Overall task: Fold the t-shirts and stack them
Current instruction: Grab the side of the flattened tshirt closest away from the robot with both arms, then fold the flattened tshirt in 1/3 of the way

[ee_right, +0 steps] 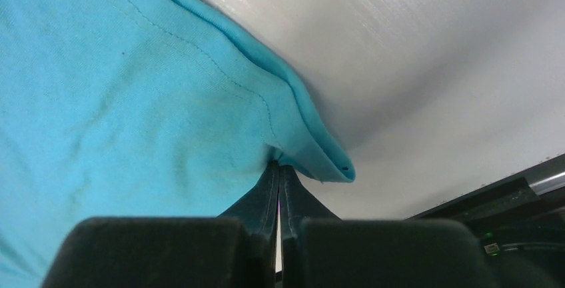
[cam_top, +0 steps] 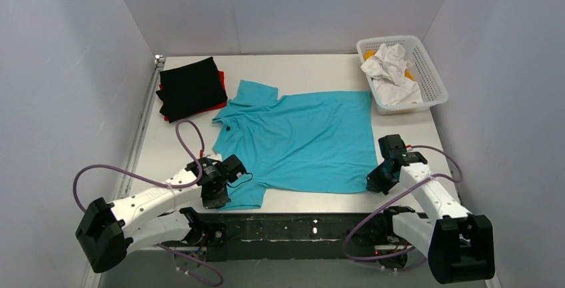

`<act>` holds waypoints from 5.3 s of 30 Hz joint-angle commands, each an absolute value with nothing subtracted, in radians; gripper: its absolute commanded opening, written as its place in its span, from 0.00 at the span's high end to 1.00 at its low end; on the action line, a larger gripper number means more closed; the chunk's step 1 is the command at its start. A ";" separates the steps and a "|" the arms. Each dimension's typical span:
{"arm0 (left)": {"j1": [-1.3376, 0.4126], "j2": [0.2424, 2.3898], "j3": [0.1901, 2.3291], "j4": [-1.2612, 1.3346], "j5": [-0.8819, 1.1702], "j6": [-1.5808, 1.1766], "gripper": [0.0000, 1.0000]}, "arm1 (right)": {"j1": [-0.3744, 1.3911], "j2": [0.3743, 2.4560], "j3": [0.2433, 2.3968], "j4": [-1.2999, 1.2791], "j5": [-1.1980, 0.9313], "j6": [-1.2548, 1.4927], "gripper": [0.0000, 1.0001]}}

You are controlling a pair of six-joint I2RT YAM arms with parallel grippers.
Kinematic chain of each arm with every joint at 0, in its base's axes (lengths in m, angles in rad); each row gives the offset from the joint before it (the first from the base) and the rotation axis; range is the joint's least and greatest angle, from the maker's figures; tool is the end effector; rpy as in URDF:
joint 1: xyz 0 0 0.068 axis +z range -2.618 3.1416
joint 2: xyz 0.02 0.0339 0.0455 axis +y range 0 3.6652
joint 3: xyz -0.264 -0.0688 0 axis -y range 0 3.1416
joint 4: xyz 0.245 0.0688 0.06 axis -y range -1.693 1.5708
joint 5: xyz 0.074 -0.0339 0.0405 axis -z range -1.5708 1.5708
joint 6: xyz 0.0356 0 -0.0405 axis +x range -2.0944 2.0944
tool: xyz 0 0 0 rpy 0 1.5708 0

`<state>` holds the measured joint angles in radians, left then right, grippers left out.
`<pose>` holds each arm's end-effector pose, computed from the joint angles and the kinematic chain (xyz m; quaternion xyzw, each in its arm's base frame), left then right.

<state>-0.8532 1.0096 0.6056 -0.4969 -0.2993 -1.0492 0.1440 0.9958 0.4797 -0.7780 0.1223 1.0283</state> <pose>0.1364 -0.1403 0.2112 -0.1401 0.9246 -0.1829 0.3034 0.1481 0.0171 0.1612 0.4306 0.8899 0.0257 0.1482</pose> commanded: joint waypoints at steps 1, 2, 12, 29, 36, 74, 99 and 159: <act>-0.853 1.015 0.653 -0.675 -0.313 -1.062 1.00 | 0.141 1.012 0.540 -0.813 0.098 0.953 0.99; -0.853 1.007 0.663 -0.690 -0.297 -1.062 1.00 | 0.141 1.004 0.558 -0.847 0.081 0.939 0.99; -0.855 0.941 0.637 -0.788 -0.086 -1.134 1.00 | 0.144 0.905 0.697 -1.147 0.009 0.823 0.99; -0.871 0.941 0.646 -0.737 0.022 -1.111 1.00 | 0.155 0.843 0.700 -1.207 0.022 0.819 0.99; -0.825 1.072 0.769 -0.631 -0.005 -1.037 1.00 | 0.155 0.968 0.736 -1.113 -0.048 0.782 0.99; -0.214 1.595 1.482 -0.780 0.067 -0.833 1.00 | 0.097 1.408 1.226 -0.936 0.017 0.625 0.99; -0.197 2.129 1.951 -0.724 0.091 -0.623 1.00 | 0.079 1.631 1.272 -0.919 0.185 0.701 0.99; -0.092 1.609 0.866 -0.133 0.249 -0.540 0.88 | -0.050 1.301 0.742 -0.554 0.013 0.665 0.23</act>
